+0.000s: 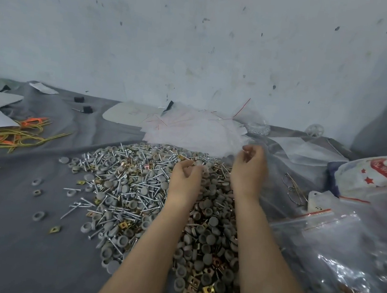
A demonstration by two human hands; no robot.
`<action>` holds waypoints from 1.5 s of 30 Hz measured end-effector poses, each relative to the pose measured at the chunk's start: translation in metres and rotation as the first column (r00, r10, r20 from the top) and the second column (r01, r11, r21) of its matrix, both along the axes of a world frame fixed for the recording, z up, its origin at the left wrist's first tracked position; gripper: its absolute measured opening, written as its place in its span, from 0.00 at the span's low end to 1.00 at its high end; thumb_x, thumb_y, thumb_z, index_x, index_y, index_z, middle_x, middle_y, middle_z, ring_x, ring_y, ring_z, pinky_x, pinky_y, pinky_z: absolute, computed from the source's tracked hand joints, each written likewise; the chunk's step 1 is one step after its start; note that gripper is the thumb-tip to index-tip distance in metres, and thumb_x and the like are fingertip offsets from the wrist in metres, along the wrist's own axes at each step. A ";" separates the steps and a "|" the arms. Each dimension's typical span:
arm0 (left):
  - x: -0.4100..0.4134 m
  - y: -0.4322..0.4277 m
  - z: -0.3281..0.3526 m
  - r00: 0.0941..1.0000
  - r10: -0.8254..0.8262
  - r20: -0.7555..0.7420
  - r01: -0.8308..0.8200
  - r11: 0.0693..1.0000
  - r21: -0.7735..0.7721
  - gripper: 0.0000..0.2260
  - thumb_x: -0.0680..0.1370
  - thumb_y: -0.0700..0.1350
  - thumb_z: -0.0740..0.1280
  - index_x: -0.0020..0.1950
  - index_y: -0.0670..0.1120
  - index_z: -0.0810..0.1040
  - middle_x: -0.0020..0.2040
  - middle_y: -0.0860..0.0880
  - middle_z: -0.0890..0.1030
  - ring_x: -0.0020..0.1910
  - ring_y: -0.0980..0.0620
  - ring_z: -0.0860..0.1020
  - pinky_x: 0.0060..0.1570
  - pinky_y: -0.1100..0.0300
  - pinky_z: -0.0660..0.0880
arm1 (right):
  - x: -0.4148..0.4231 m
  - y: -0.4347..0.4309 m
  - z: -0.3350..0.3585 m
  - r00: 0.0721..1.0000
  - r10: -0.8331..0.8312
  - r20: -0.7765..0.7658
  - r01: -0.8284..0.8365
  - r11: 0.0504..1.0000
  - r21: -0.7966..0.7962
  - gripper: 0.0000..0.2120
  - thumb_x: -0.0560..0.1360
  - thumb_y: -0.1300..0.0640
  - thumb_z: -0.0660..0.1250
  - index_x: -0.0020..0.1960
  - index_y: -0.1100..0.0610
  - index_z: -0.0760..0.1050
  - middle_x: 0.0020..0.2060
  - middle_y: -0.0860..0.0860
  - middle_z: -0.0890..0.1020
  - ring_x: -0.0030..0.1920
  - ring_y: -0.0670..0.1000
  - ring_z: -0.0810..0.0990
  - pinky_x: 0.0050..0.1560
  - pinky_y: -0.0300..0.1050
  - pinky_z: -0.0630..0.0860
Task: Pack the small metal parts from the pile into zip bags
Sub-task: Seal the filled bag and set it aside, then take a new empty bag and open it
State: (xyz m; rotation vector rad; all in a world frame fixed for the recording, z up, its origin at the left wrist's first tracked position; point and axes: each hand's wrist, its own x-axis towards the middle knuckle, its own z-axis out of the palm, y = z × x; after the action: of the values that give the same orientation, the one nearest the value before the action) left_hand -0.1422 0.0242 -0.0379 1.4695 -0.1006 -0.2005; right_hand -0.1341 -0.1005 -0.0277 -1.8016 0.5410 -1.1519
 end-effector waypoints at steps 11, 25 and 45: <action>-0.024 0.081 -0.027 0.996 0.085 -0.006 -0.082 0.945 -0.316 0.04 0.79 0.42 0.64 0.52 0.44 0.77 0.43 0.47 0.84 0.40 0.52 0.83 0.38 0.59 0.77 | -0.074 0.089 -0.023 0.864 0.485 -0.137 -0.494 0.869 -0.036 0.07 0.78 0.63 0.63 0.51 0.54 0.78 0.45 0.47 0.82 0.45 0.41 0.80 0.50 0.34 0.75; -0.020 0.129 -0.046 0.969 -0.190 0.158 0.239 0.559 -0.794 0.15 0.77 0.38 0.58 0.49 0.47 0.84 0.45 0.51 0.84 0.43 0.57 0.82 0.45 0.62 0.79 | -0.060 0.100 -0.054 0.705 0.705 0.076 -0.616 0.555 0.559 0.20 0.79 0.48 0.61 0.67 0.57 0.69 0.57 0.51 0.80 0.56 0.46 0.80 0.60 0.44 0.75; -0.022 0.120 -0.050 0.785 0.562 0.259 -0.523 0.826 -0.209 0.12 0.83 0.47 0.57 0.47 0.45 0.77 0.33 0.49 0.79 0.35 0.53 0.78 0.41 0.56 0.77 | -0.071 0.086 -0.043 0.851 0.475 0.223 -0.511 0.651 0.561 0.11 0.81 0.58 0.59 0.49 0.59 0.79 0.43 0.54 0.85 0.43 0.50 0.84 0.42 0.43 0.80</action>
State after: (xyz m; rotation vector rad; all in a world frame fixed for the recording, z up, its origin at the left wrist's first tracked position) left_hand -0.1646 0.1442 -0.0879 1.3342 0.0617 0.5092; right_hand -0.2050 -0.0149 -0.0704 -1.2242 0.2952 -0.5459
